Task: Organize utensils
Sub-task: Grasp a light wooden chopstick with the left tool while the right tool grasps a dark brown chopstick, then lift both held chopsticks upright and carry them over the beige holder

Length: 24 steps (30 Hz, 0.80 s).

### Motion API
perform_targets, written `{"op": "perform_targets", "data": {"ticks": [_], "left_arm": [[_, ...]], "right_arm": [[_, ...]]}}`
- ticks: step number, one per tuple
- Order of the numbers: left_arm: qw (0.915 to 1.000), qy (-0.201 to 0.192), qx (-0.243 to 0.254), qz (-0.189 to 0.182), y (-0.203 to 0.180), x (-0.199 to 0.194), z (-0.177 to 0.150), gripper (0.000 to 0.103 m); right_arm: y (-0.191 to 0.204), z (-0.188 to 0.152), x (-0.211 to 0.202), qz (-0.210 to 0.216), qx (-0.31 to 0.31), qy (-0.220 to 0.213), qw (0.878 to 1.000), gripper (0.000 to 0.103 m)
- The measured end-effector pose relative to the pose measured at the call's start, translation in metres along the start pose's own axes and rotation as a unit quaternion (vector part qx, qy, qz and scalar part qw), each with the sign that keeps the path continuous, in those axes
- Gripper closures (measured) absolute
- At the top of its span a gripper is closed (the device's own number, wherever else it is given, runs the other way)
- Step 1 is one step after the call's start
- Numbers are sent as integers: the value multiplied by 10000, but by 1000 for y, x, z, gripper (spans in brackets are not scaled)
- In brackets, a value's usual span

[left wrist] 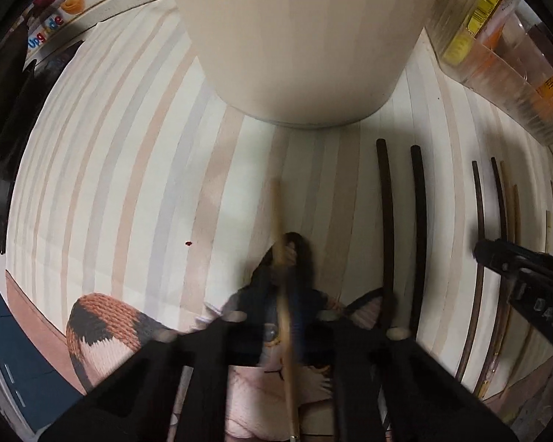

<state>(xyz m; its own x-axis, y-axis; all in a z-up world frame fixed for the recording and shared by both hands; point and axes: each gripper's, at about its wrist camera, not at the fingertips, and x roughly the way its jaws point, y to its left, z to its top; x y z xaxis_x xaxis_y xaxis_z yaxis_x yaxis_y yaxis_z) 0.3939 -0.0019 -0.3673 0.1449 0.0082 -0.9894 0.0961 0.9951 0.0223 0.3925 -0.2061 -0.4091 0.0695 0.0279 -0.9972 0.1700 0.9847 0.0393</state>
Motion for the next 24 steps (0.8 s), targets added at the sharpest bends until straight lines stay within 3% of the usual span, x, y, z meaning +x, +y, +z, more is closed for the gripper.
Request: {"op": "perform_targets", "data": {"ticks": [1, 3, 15, 24], "left_arm": [[10000, -20, 30, 25, 0, 0, -2, 99], [10000, -27, 47, 53, 1, 0, -8, 99], [9999, 61, -44, 81, 23, -5, -64, 99], [9999, 117, -82, 20, 36, -6, -51, 98]], "right_arm": [[4, 0, 0, -41, -95, -1, 9999, 93], [10, -3, 1, -116, -230, -8, 9997, 97], [8, -40, -2, 44, -290, 266, 9992, 98], [6, -28, 5, -150, -404, 531, 9977, 97]]}}
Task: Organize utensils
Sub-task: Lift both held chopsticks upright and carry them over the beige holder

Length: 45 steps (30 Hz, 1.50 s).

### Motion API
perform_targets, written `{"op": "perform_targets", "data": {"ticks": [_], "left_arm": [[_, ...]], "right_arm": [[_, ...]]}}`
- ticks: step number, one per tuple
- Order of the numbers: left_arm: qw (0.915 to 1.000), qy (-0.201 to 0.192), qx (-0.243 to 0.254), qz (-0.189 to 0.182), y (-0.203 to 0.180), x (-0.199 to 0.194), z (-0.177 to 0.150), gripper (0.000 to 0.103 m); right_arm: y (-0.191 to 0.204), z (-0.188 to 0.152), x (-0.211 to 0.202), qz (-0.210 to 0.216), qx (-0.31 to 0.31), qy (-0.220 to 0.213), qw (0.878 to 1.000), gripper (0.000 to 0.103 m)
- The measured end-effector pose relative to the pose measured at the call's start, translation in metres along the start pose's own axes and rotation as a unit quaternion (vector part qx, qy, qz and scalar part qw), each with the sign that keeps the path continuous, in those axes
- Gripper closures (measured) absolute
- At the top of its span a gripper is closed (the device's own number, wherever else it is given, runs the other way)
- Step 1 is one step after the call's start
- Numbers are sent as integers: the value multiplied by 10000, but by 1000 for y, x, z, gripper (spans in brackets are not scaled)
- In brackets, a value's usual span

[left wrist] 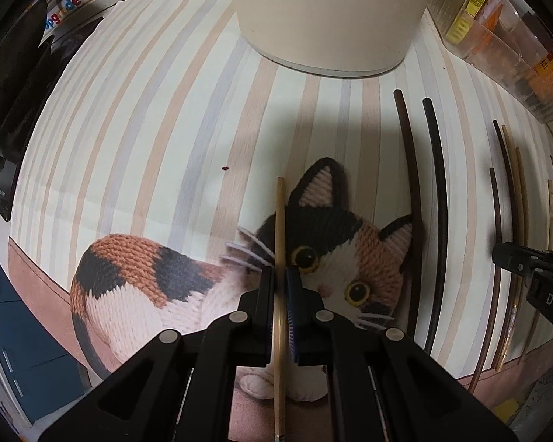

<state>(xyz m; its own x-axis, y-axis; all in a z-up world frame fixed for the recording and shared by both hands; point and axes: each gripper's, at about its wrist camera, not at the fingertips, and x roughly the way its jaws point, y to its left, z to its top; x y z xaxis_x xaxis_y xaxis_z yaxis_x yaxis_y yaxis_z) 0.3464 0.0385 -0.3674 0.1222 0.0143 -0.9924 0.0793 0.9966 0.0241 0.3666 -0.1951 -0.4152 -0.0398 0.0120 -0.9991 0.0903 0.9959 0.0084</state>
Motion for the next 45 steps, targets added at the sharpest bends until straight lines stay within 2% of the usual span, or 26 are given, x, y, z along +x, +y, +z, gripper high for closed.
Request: {"op": "perform_targets", "data": {"ticks": [7, 12, 19, 23, 31, 45], "left_arm": [[10000, 1, -28, -70, -1, -1, 16, 98], [10000, -9, -2, -75, 0, 1, 25, 99], [9997, -118, 197, 57, -14, 3, 27, 99], [9994, -260, 225, 53, -16, -8, 25, 99], [9964, -754, 209, -335, -9, -61, 30, 99], [9892, -1341, 169, -572, 5, -118, 23, 100]], "right_arm": [[16, 18, 4, -183, 15, 75, 9998, 96], [23, 12, 6, -233, 113, 66, 9996, 96], [22, -3, -2, -292, 146, -217, 9992, 97], [15, -17, -4, -72, 306, -406, 9987, 98], [1, -38, -42, 443, 450, -871, 9942, 98], [-4, -58, -112, 869, 518, -1713, 9800, 98]]}}
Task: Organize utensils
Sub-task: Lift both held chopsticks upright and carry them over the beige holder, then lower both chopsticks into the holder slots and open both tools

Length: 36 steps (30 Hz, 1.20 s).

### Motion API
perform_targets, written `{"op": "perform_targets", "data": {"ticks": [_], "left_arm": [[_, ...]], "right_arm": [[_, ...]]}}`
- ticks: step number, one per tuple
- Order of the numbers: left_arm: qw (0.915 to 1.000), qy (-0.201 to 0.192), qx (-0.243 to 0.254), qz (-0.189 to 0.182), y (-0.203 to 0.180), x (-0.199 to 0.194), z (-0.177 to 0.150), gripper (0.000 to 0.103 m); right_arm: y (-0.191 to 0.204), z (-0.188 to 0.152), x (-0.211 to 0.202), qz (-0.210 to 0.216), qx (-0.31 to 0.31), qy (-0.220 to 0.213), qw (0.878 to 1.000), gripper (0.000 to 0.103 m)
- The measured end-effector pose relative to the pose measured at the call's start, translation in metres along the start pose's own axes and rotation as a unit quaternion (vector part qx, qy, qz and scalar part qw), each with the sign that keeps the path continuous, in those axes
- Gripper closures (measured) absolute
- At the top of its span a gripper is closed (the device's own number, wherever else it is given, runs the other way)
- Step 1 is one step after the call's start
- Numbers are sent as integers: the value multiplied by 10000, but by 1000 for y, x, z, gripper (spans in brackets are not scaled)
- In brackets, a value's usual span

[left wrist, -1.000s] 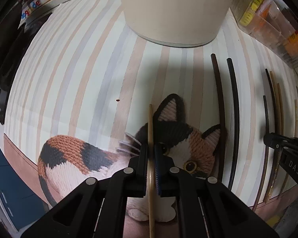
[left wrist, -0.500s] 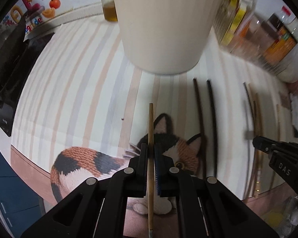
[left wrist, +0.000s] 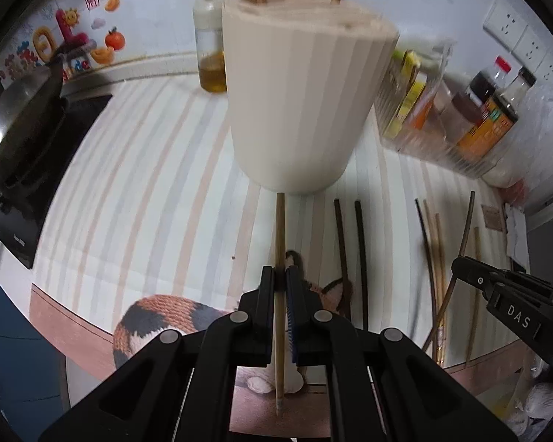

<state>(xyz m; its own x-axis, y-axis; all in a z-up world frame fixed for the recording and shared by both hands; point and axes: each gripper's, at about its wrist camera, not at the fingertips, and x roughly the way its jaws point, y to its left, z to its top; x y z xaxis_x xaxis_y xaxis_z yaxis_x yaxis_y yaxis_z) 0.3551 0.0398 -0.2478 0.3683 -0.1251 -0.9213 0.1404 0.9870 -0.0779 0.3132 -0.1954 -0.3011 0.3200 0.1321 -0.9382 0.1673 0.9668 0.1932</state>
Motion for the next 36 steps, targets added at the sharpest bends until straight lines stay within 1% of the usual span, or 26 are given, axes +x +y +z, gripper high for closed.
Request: {"op": "perform_targets", "data": {"ticks": [6, 8, 12, 17, 21, 25, 26, 27, 29, 31, 33, 36], "left_arm": [[9995, -325, 55, 30, -1, -23, 6, 100], [9988, -465, 99, 115, -3, -30, 9, 100], [9979, -618, 79, 148, -2, -39, 14, 100], [9957, -920, -42, 104, 2, -61, 26, 100], [9922, -1242, -135, -39, 5, -92, 39, 100], [9853, -1673, -238, -267, 9, -136, 61, 100], [9823, -1824, -248, -342, 10, -151, 71, 100], [9806, -1903, -274, -389, 10, -158, 76, 100], [9745, -2165, -331, -494, 12, -182, 95, 100], [9679, -2436, -355, -507, 14, -202, 114, 100], [9626, -2641, -388, -463, 16, -215, 131, 100], [9566, -2847, -478, -393, 22, -223, 160, 100]], "right_arm": [[12, 12, -20, 115, -109, -457, 9988, 98], [14, 14, -27, 157, -105, -600, 9980, 98], [20, 18, -44, 221, -139, -889, 9957, 98], [28, 28, -72, 344, -181, -1280, 9910, 98], [36, 42, -102, 546, -201, -1593, 9855, 98], [49, 64, -140, 754, -311, -1979, 9768, 98], [53, 71, -150, 809, -343, -2096, 9738, 98], [58, 77, -159, 849, -384, -2170, 9717, 98], [67, 93, -178, 935, -446, -2386, 9656, 98], [76, 111, -195, 973, -518, -2595, 9594, 98], [86, 129, -207, 979, -568, -2771, 9542, 98], [98, 161, -218, 916, -585, -2998, 9478, 98]]}}
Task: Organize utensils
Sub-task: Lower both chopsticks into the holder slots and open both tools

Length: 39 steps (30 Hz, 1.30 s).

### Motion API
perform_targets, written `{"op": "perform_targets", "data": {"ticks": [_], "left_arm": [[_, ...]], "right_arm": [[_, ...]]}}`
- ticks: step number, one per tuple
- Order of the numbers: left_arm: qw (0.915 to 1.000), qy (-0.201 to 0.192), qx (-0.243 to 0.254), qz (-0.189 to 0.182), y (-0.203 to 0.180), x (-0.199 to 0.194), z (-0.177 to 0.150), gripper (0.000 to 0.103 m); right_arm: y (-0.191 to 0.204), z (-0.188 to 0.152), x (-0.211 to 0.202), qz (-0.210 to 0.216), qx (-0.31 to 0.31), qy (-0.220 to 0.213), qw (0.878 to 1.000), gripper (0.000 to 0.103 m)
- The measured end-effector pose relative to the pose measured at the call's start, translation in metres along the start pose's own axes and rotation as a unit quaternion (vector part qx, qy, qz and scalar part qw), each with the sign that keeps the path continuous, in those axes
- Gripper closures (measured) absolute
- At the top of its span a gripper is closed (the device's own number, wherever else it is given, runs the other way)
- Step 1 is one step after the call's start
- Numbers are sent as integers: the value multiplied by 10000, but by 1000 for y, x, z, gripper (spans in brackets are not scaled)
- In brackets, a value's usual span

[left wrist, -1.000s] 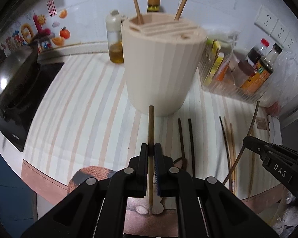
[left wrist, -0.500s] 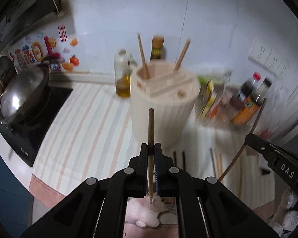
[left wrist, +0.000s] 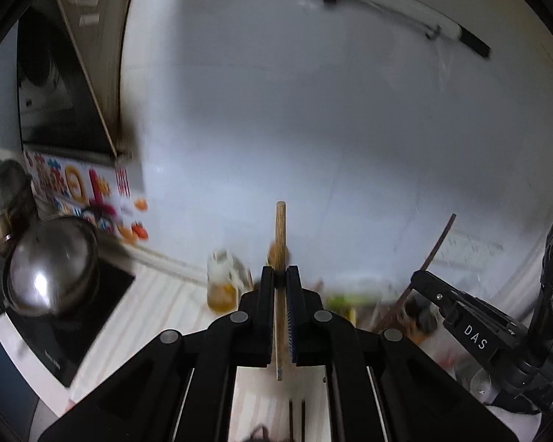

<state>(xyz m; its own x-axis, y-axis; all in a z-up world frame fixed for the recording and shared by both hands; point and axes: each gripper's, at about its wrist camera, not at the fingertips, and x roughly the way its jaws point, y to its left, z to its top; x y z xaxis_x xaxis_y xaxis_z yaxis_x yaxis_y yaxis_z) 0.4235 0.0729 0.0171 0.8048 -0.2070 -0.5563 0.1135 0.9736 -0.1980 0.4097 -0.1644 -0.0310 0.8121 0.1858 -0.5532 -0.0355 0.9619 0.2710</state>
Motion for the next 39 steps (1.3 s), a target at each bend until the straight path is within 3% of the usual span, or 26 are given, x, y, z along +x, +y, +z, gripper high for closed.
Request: {"op": "perform_targets", "data": {"ticks": [5, 11, 22, 32, 37, 38, 39], "left_arm": [[9998, -83, -124, 144, 9, 29, 25, 100], [9992, 102, -255, 302, 17, 70, 25, 100], [9966, 679, -359, 293, 22, 132, 7, 100], [9885, 1411, -537, -11, 23, 167, -21, 99], [9826, 1692, -738, -220, 25, 162, -25, 95], [9820, 1721, -749, -218, 25, 159, -23, 91], [9823, 1711, -745, -166, 26, 156, -22, 74]], "right_arm": [[8, 39, 32, -80, 16, -169, 9998, 98], [9, 58, 81, -113, 24, -78, 9999, 98], [7, 50, 150, -30, -108, 367, 9993, 98], [9, 28, 182, -6, -282, 940, 9952, 98], [3, 19, 190, 23, -253, 1427, 9894, 97], [1, 18, 190, 34, -222, 1506, 9883, 97], [0, 18, 189, 84, -179, 1543, 9878, 93]]}}
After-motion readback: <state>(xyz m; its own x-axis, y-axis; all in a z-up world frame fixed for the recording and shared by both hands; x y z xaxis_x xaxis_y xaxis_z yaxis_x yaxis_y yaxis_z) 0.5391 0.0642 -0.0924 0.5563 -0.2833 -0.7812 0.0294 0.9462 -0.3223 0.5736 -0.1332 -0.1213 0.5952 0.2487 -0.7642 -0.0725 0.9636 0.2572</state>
